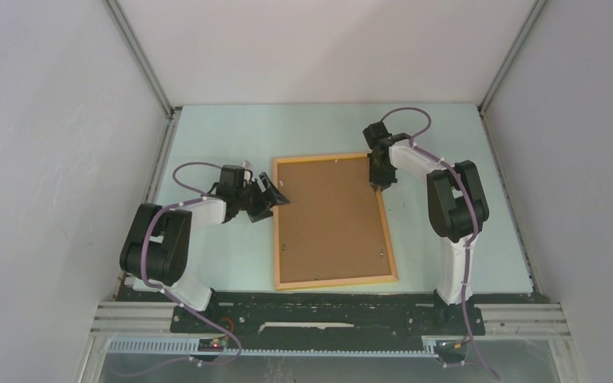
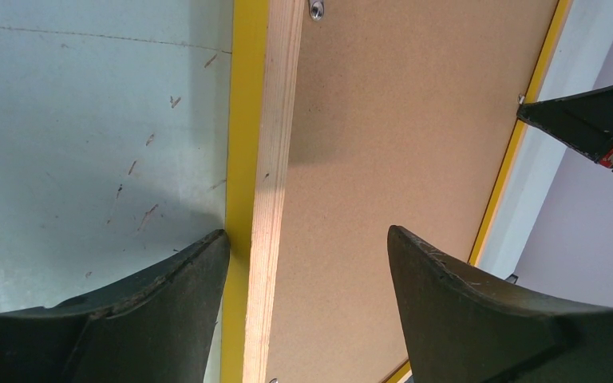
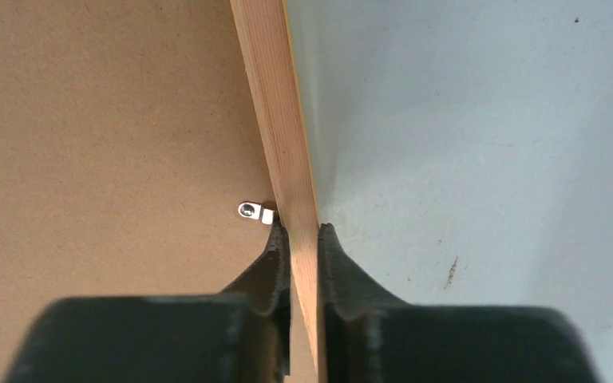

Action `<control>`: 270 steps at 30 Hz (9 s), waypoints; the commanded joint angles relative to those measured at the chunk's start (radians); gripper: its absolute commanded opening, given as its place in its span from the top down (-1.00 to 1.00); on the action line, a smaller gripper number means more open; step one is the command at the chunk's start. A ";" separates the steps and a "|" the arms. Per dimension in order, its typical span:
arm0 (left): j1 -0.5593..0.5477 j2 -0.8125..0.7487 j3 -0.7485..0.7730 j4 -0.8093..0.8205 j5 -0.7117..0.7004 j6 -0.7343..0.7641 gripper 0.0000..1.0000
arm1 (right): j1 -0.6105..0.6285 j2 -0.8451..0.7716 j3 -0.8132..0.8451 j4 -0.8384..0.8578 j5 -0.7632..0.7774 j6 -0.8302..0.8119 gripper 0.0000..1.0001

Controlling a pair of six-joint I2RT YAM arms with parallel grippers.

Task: Put the photo into the frame
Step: Install the photo frame at the center of the board.

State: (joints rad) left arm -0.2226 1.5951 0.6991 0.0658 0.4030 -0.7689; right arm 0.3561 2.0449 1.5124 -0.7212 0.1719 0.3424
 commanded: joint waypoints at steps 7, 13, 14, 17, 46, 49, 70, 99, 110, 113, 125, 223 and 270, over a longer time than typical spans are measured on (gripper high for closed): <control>-0.008 -0.024 -0.030 0.022 -0.009 0.005 -0.63 | 0.002 0.061 0.060 0.040 0.017 0.008 0.93; -0.008 -0.031 -0.036 0.030 -0.008 0.006 -0.66 | 0.008 -0.054 0.032 -0.043 -0.035 -0.006 -0.26; -0.008 -0.032 -0.038 0.033 -0.009 0.006 -0.66 | 0.006 -0.078 0.008 -0.057 -0.045 -0.005 -0.28; -0.008 -0.036 -0.043 0.040 -0.009 0.006 -0.66 | 0.012 -0.168 -0.130 -0.042 -0.105 0.020 -0.28; -0.017 -0.086 -0.083 0.071 -0.042 0.002 -0.66 | 0.046 -0.283 -0.318 0.085 -0.079 0.143 -0.07; -0.017 -0.083 -0.082 0.075 -0.040 0.001 -0.66 | 0.085 -0.333 -0.363 0.027 -0.066 0.118 -0.27; -0.017 -0.081 -0.085 0.082 -0.033 -0.001 -0.66 | 0.219 -0.448 -0.552 0.072 -0.088 0.231 -0.35; -0.017 -0.078 -0.084 0.083 -0.032 -0.004 -0.66 | 0.230 -0.458 -0.543 0.049 -0.018 0.203 0.08; -0.017 -0.079 -0.085 0.082 -0.031 -0.003 -0.65 | 0.222 -0.383 -0.523 0.069 0.011 0.197 0.26; -0.017 -0.080 -0.085 0.081 -0.032 -0.002 -0.66 | 0.221 -0.367 -0.523 0.065 0.020 0.194 0.33; -0.017 -0.084 -0.086 0.081 -0.038 0.000 -0.66 | 0.220 -0.384 -0.523 0.065 0.011 0.184 0.71; -0.144 0.078 0.247 -0.398 -0.424 -0.017 0.51 | 0.050 -0.256 -0.419 0.289 -0.226 0.051 0.13; -0.167 0.157 0.540 -0.774 -0.369 0.490 -0.40 | -0.024 -0.178 -0.241 0.164 -0.202 -0.278 1.00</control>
State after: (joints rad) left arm -0.3943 1.7309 1.1728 -0.6315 0.0063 -0.3527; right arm 0.3298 1.8702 1.2388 -0.5632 -0.0742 0.1780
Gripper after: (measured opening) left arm 0.736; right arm 0.247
